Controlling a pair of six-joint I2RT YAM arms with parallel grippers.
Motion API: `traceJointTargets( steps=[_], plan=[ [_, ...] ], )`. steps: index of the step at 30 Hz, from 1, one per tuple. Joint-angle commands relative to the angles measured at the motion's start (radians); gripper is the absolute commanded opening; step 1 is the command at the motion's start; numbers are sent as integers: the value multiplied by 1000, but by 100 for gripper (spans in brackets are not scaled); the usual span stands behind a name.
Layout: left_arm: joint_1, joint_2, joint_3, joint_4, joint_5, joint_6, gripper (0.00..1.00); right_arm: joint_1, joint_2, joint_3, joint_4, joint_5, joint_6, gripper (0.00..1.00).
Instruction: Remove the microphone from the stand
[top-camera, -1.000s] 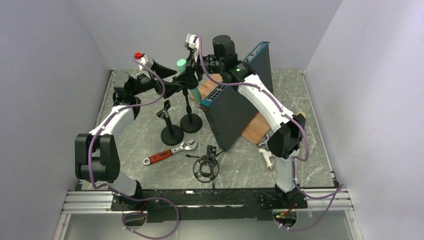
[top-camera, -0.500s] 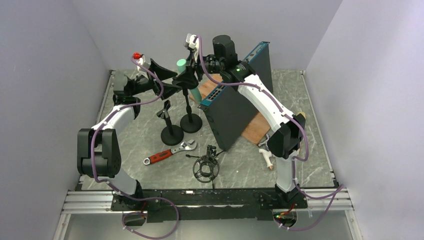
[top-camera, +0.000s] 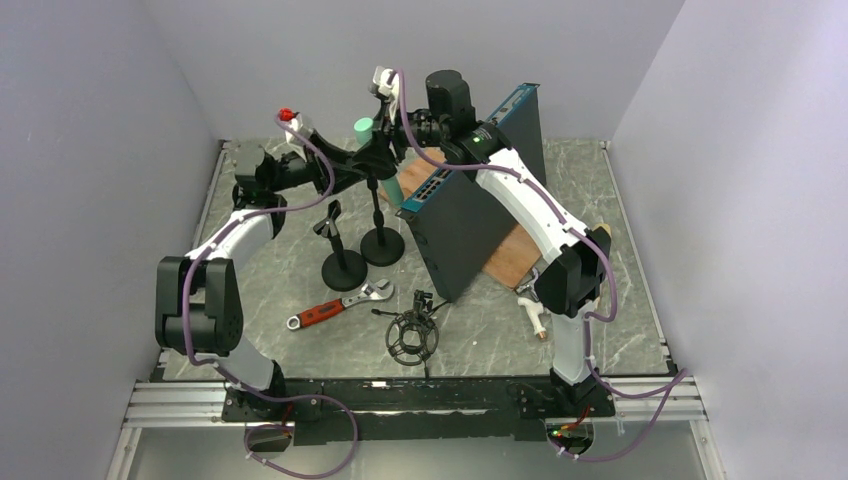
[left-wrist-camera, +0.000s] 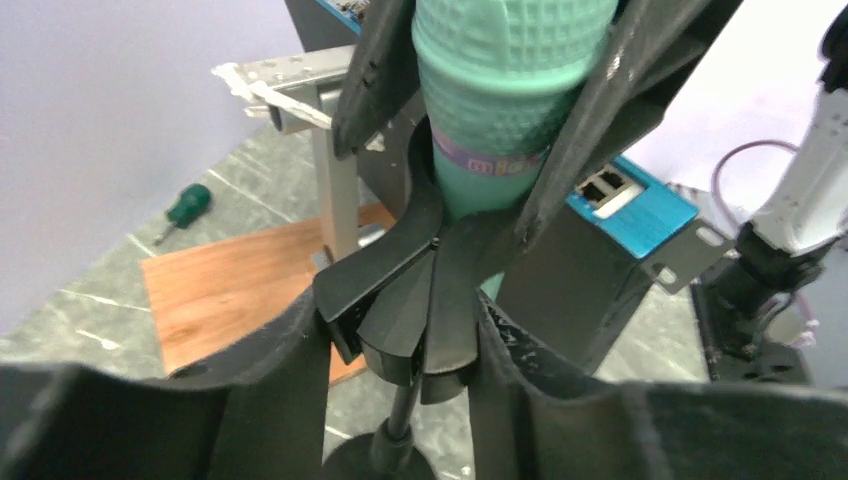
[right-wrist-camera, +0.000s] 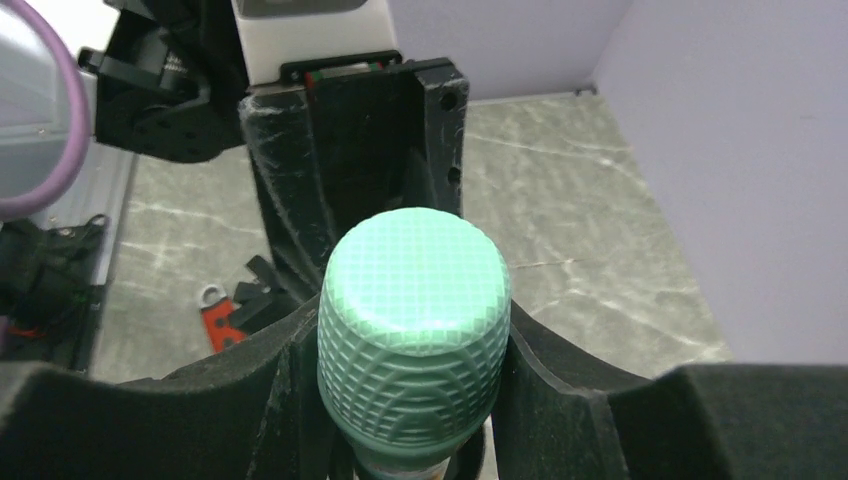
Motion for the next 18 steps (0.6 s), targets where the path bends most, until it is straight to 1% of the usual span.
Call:
traceJointTargets(
  steps=[1,2,3,5,9,12,18],
  plan=[
    [-6,-15,61,-159,-23,143,19,14,-42,18,-21,-64,79,0],
    [-7,-16,68,-192,-24,165,7,13,-41,22,-20,-61,80,0],
    [-6,-19,70,-226,-31,186,0,14,-41,28,-21,-58,80,0],
    [-6,-29,68,-253,-34,218,0,14,-38,42,-26,-49,80,0],
    [-6,-45,67,-276,-40,234,0,16,-34,82,-38,-18,79,0],
    [-7,-52,69,-300,-47,252,0,18,-45,101,-9,34,91,0],
    [-10,-49,68,-304,-49,252,0,20,-40,226,28,121,104,0]
  ],
)
